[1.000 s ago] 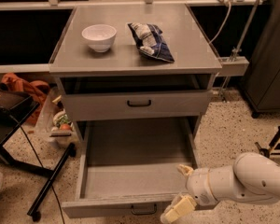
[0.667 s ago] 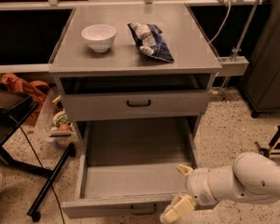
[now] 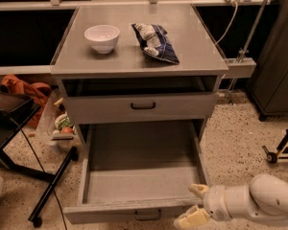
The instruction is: Close middle drawer
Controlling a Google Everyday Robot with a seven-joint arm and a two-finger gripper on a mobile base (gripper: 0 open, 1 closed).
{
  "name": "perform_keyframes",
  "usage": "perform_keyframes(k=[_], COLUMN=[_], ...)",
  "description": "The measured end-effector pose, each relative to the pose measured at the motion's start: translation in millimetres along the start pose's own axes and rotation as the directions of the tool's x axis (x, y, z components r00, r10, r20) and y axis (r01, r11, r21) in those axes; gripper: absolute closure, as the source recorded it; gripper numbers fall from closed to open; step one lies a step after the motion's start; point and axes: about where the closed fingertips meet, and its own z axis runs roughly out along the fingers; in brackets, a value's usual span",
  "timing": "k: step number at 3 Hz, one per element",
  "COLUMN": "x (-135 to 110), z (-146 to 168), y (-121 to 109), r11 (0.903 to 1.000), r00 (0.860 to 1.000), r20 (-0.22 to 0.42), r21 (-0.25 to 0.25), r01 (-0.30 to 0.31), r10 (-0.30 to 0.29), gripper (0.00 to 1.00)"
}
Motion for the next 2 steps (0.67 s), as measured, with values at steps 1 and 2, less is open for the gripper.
perform_keyframes(k=[1,2], x=[44,70], z=[3,10], y=[-11,-17], r11=[0.9972,0.9938], r00=[0.997,0.992], r20=[0.031,0.056], r21=[0.012,0.001], r01=[-0.074,-0.111], r10=[0.073,0.111], gripper=[0.42,0.66])
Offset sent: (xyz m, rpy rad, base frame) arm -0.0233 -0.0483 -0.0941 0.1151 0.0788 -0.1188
